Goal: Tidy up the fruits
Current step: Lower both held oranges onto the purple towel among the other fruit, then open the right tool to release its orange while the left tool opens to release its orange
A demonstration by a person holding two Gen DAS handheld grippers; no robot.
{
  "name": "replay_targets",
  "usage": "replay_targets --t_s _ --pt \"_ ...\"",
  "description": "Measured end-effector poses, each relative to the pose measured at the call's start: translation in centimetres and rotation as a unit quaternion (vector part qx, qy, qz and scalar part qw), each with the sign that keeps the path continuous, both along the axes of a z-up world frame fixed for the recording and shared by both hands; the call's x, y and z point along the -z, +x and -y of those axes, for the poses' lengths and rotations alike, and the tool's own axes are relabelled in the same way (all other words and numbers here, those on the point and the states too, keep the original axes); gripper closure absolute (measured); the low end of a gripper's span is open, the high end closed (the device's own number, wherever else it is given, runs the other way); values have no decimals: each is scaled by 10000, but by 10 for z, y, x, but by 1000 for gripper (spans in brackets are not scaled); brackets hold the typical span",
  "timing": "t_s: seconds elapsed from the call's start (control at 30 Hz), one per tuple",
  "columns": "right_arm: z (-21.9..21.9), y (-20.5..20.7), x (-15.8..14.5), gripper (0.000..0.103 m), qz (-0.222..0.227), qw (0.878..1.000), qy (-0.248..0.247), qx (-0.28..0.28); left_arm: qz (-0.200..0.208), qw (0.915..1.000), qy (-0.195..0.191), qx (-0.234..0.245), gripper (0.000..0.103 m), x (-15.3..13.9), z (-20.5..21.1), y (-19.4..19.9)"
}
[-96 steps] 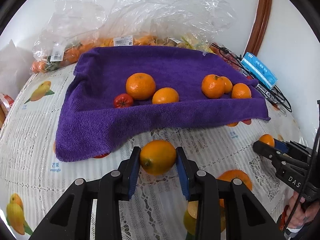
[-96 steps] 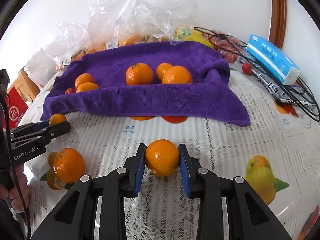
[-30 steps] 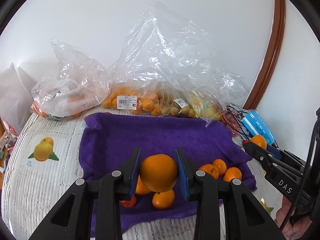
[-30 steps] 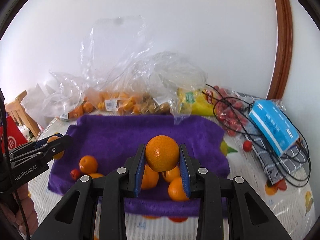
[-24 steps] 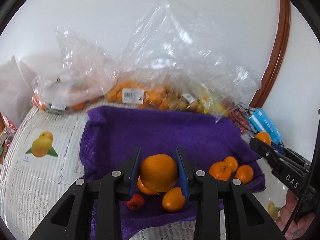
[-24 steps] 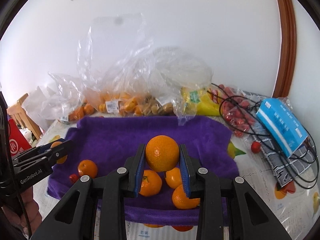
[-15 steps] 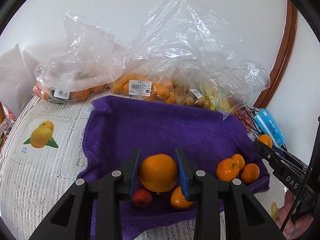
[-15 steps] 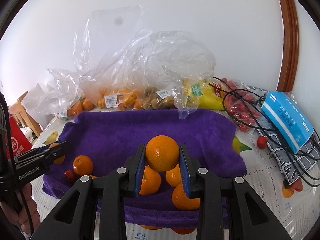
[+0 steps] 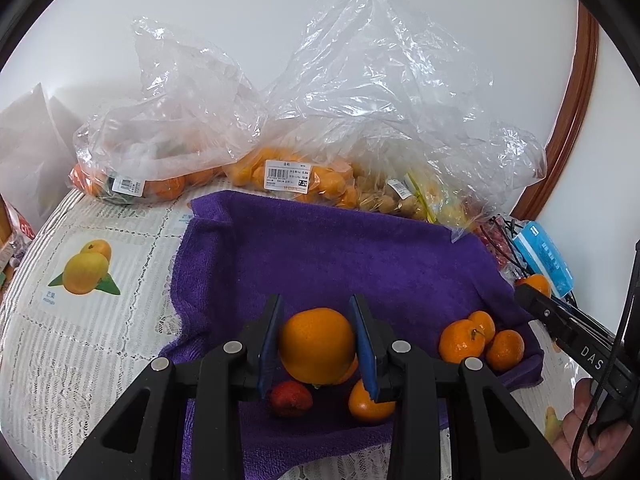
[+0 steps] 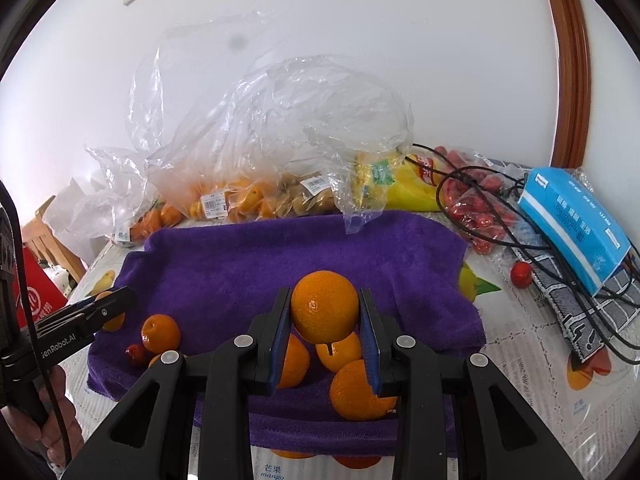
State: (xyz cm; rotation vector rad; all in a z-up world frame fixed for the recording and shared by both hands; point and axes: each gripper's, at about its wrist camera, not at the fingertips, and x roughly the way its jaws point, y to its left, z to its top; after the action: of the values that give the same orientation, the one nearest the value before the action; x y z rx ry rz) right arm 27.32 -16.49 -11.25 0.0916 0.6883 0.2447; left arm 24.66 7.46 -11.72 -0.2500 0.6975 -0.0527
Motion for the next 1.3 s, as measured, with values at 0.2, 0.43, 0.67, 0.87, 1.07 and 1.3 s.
replay_targets --t_s 0.2,0.43,0.67,0.87,1.07,1.3 --pt "-5 1 7 71 -166 9997 59 -172 -29 10000 -45 45 71 2 1 0" --pt "-8 0 8 71 -222 9995 42 -219 -52 9999 -55 104 71 4 5 0" --pt "-5 5 14 71 -491 9985 120 -218 -34 9997 -27 248 71 4 13 -1" --pt "-9 6 18 71 -549 9983 -6 -216 -55 9995 15 303 71 6 18 0" --pt "-11 8 22 71 -642 9977 -117 -204 -106 9995 19 294 71 8 19 2" --pt "-13 6 24 69 -663 9973 -186 -249 -178 9994 37 285 71 12 20 5"
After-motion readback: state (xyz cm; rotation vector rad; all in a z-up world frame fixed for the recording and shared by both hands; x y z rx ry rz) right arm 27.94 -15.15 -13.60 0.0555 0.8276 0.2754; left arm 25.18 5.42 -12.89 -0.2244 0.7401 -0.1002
